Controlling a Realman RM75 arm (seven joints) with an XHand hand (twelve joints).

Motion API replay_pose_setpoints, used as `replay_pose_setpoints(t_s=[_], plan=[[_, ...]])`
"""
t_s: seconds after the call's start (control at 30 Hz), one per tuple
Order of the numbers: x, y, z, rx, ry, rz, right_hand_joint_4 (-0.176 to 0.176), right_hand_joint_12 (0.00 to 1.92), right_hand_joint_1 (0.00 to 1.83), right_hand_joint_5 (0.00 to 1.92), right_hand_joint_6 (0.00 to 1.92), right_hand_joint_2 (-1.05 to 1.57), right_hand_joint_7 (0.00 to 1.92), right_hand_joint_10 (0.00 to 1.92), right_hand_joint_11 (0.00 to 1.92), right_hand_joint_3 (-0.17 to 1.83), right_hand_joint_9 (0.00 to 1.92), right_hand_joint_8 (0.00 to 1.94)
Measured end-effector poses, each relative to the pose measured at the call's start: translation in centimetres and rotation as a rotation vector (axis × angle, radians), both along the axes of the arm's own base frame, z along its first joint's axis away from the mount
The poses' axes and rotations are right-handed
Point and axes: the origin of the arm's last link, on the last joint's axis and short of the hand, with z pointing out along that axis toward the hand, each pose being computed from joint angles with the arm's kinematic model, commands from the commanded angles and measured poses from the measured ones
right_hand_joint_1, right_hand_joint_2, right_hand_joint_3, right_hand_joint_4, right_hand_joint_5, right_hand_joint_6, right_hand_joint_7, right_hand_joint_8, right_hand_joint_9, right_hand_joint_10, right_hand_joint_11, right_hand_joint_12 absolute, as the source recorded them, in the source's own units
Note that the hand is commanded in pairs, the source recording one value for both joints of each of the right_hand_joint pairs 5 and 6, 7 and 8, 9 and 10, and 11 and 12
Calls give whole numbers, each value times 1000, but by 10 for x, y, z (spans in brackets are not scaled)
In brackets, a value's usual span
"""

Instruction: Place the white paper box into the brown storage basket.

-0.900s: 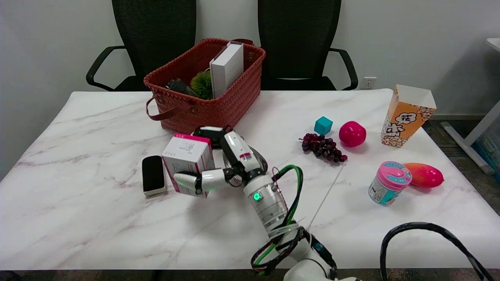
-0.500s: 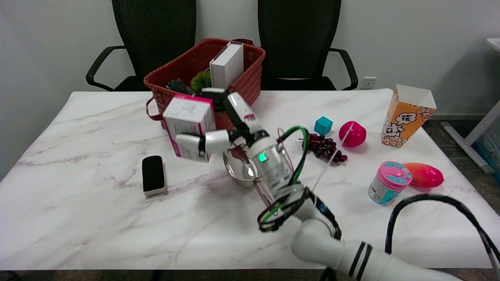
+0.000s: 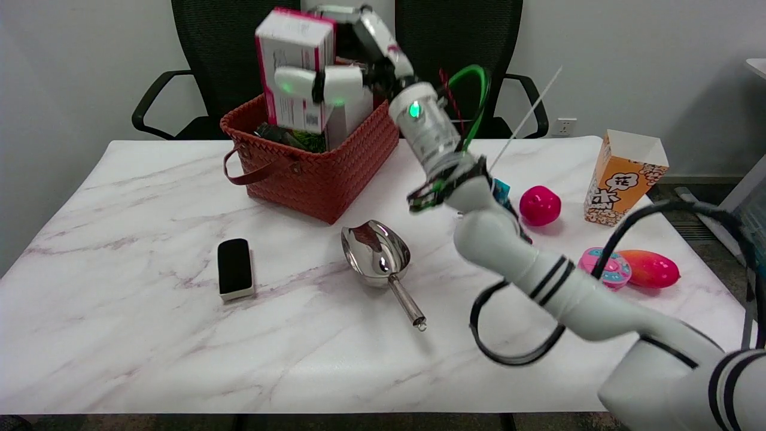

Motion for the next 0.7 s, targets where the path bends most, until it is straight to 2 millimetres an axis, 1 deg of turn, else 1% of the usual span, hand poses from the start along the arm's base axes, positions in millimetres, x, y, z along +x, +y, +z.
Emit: replay_pose_setpoints(t_s=[0.17,0.37,0.53,0.7], plan=[[37,-27,15,-5,-21,10,0,771,1118,829,829,535,1191,1098,771,681,1098,1191],[71,-55,31,-13,-53,-7,0,765,1116,829,829,535,1191,1092,765,684,1092,1191],[92,-77,40,-21,-76,-35,0,746,1114,825,825,523,1186,1081,746,698,1081,1186],[102,-99,45,-32,-92,-91,0,699,1111,812,812,492,1170,1056,699,724,1056,1170]])
